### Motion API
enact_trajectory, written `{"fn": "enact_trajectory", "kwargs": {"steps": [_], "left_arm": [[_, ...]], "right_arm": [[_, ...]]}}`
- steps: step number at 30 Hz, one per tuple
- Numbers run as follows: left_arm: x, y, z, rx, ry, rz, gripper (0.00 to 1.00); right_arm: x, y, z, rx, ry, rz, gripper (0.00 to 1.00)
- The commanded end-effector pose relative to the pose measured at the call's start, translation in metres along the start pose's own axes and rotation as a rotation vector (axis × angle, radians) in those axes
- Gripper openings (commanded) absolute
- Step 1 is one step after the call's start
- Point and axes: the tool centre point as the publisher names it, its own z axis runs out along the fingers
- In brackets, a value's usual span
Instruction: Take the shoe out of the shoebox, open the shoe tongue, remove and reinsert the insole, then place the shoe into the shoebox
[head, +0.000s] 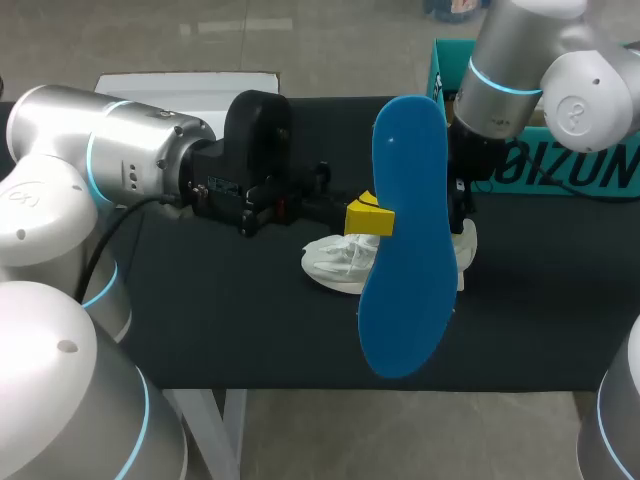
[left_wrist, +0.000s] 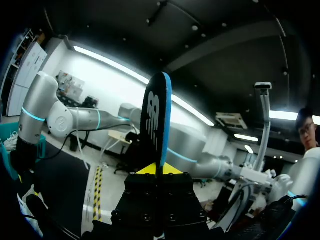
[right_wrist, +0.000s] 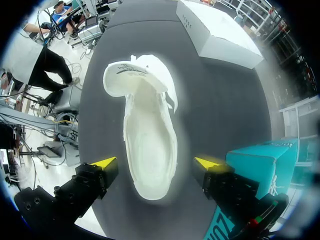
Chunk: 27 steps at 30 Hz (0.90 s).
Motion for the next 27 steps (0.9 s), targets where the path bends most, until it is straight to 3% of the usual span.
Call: {"fn": "enact_trajectory", "kwargs": {"steps": [1,5,15,27], "left_arm": [[-0.001,0.001,0.001,0.002,0.0,0.0,0.0],[-0.001,0.001,0.001,0.002,0.0,0.0,0.0],[-0.001,0.001,0.001,0.002,0.0,0.0,0.0],[-0.001,0.001,0.001,0.002,0.0,0.0,0.0]], "right_arm": [[0.001,0.0,0.0,0.003,-0.002,0.001,1.0],[0.001,0.0,0.0,0.003,-0.002,0.001,1.0],[-0.018,0.03,0.023,0.004,-0.125,-0.015,1.0],[-0.038,0.048,0.062,0.001,-0.105,-0.049,1.0]]}}
